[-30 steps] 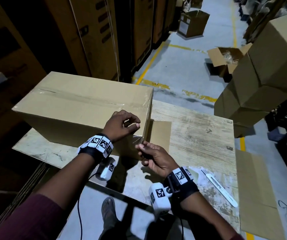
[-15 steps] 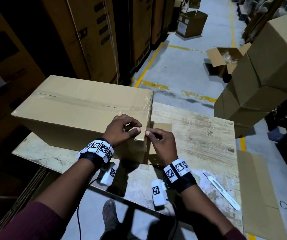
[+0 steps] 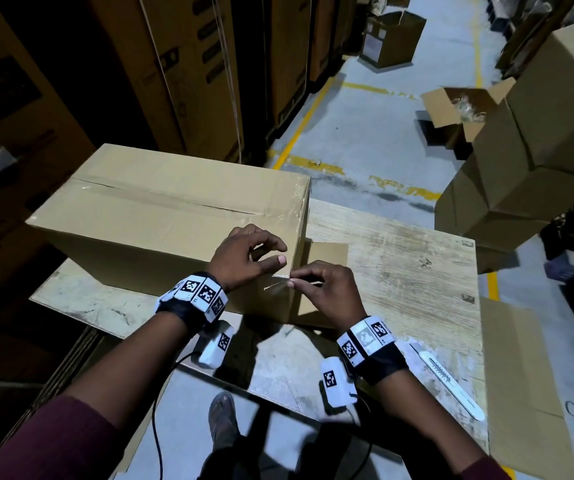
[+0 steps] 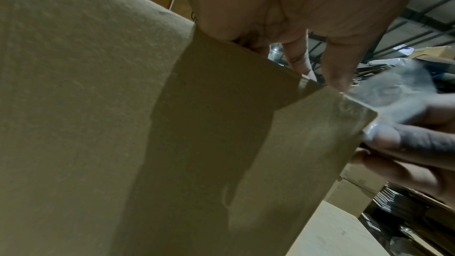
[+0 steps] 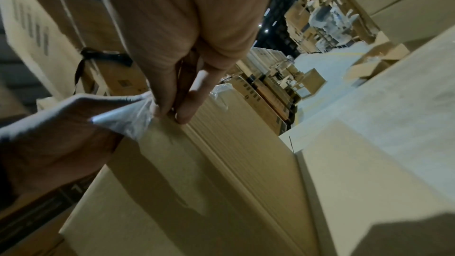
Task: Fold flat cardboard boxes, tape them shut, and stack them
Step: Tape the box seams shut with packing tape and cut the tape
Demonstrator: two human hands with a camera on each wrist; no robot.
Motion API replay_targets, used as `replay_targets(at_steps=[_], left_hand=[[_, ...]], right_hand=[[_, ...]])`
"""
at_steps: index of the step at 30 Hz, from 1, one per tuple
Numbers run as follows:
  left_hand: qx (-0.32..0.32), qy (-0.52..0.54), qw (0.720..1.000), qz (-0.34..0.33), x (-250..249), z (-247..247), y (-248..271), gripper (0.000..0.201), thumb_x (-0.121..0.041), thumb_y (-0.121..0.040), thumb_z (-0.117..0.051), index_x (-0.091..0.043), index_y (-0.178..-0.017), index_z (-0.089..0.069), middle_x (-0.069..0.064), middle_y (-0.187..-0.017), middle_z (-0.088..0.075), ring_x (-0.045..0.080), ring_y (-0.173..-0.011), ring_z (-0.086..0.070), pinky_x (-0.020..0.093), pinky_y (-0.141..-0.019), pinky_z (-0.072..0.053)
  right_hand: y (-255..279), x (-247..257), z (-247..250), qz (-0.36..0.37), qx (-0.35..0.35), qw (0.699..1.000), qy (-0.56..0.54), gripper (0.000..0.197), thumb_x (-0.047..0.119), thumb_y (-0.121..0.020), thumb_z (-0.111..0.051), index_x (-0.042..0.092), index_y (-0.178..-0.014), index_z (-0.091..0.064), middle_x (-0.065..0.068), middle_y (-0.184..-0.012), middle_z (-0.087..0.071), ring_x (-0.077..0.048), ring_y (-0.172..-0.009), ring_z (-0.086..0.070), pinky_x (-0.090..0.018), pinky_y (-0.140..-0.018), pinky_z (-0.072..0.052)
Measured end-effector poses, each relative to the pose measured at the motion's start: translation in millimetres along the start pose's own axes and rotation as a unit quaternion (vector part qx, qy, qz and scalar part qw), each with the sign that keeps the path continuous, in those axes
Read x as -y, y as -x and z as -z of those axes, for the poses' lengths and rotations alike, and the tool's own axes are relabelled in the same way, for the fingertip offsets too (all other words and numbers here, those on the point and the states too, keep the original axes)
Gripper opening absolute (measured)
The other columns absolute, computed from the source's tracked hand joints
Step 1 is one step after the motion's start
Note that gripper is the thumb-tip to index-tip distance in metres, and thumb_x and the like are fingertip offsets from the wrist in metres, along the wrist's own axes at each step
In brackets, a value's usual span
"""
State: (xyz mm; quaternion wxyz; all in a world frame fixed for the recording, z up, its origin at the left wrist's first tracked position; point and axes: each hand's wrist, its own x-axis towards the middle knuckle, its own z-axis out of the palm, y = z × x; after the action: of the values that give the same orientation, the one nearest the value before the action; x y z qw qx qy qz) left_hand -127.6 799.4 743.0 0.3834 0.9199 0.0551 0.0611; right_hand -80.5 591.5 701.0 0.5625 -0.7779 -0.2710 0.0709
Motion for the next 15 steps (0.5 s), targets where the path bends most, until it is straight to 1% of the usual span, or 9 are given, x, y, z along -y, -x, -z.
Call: replay_targets(at_steps=[1,3,6,8,10,11,13,14,15], left_hand=[[0.002,-0.003,1.0,0.001,0,0,0,0.033,-0.064,-0.071,-0.067,-0.045,-0.097,-0.07,-0.015,-0.096,-0.058,0.008,-0.102,-0.048,0.028,-0.086,-0.043],[0.012,-0.015,1.0,-0.005,1,1,0,0.039,-0.071,-0.065,-0.064,-0.049,-0.097,-0.067,-0.015,-0.098,-0.059,0.009,-0.102,-0.048,0.029,-0.086,-0.042],[0.038,-0.043,0.998,-0.024,2,4,0,0.046,-0.075,-0.061,-0.066,-0.054,-0.102,-0.062,-0.014,-0.103,-0.058,0.011,-0.105,-0.048,0.032,-0.092,-0.042],[0.047,-0.064,0.996,-0.029,2,5,1,0.055,-0.077,-0.057,-0.066,-0.053,-0.106,-0.061,-0.014,-0.106,-0.056,0.011,-0.105,-0.046,0.032,-0.091,-0.04],[0.042,-0.094,0.994,-0.036,2,3,3,0.065,-0.079,-0.055,-0.066,-0.047,-0.111,-0.062,-0.014,-0.106,-0.053,0.011,-0.104,-0.045,0.031,-0.086,-0.038],[0.035,-0.117,0.992,-0.041,2,1,4,0.069,-0.08,-0.053,-0.066,-0.045,-0.113,-0.061,-0.013,-0.106,-0.053,0.013,-0.104,-0.046,0.032,-0.084,-0.038],[0.012,-0.168,0.984,-0.049,1,-4,6,0.074,-0.079,-0.052,-0.069,-0.041,-0.115,-0.058,-0.009,-0.107,-0.054,0.017,-0.102,-0.049,0.035,-0.083,-0.041],[0.001,-0.19,0.981,-0.051,1,-8,7,0.076,-0.076,-0.051,-0.074,-0.04,-0.116,-0.056,-0.007,-0.107,-0.054,0.019,-0.101,-0.05,0.037,-0.083,-0.043],[-0.007,-0.209,0.976,-0.054,1,-11,8,0.078,-0.072,-0.051,-0.079,-0.039,-0.117,-0.054,-0.006,-0.107,-0.054,0.021,-0.101,-0.05,0.038,-0.083,-0.043]], right_hand=[[0,-2,-1,0.017,-0.004,1.0,0.012,0.013,0.016,-0.077,-0.088,0.016,-0.088,-0.081,0.005,-0.083,-0.075,-0.005,-0.079,-0.07,-0.013,-0.073,-0.051],[0,-4,-6,0.047,-0.018,0.998,0.034,0.015,0.016,-0.076,-0.089,0.013,-0.087,-0.08,0.002,-0.082,-0.074,-0.006,-0.077,-0.069,-0.01,-0.069,-0.049],[2,-8,-14,0.07,-0.047,0.995,0.052,0.016,0.012,-0.074,-0.089,0.012,-0.084,-0.076,0.0,-0.081,-0.071,-0.007,-0.075,-0.067,-0.013,-0.066,-0.052],[2,-10,-17,0.068,-0.054,0.995,0.045,0.018,0.011,-0.075,-0.088,0.01,-0.081,-0.072,-0.001,-0.08,-0.068,-0.008,-0.074,-0.064,-0.017,-0.063,-0.054],[0,-11,-19,0.072,-0.042,0.995,0.05,0.022,0.01,-0.074,-0.088,0.011,-0.079,-0.066,0.001,-0.08,-0.064,-0.007,-0.072,-0.061,-0.018,-0.061,-0.052],[-2,-11,-18,0.073,-0.023,0.996,0.056,0.026,0.008,-0.074,-0.087,0.012,-0.08,-0.063,0.002,-0.081,-0.061,-0.007,-0.071,-0.059,-0.015,-0.061,-0.05],[-9,-10,-13,0.059,0.049,0.993,0.088,0.032,0.003,-0.074,-0.084,0.018,-0.083,-0.057,0.004,-0.083,-0.058,-0.003,-0.069,-0.054,-0.012,-0.06,-0.043],[-14,-10,-7,0.042,0.102,0.987,0.115,0.034,0.0,-0.075,-0.082,0.021,-0.084,-0.056,0.005,-0.084,-0.058,-0.003,-0.071,-0.054,-0.014,-0.062,-0.044],[-19,-10,1,0.024,0.157,0.977,0.143,0.034,-0.002,-0.077,-0.079,0.022,-0.086,-0.057,0.006,-0.086,-0.06,-0.006,-0.074,-0.058,-0.017,-0.065,-0.046]])
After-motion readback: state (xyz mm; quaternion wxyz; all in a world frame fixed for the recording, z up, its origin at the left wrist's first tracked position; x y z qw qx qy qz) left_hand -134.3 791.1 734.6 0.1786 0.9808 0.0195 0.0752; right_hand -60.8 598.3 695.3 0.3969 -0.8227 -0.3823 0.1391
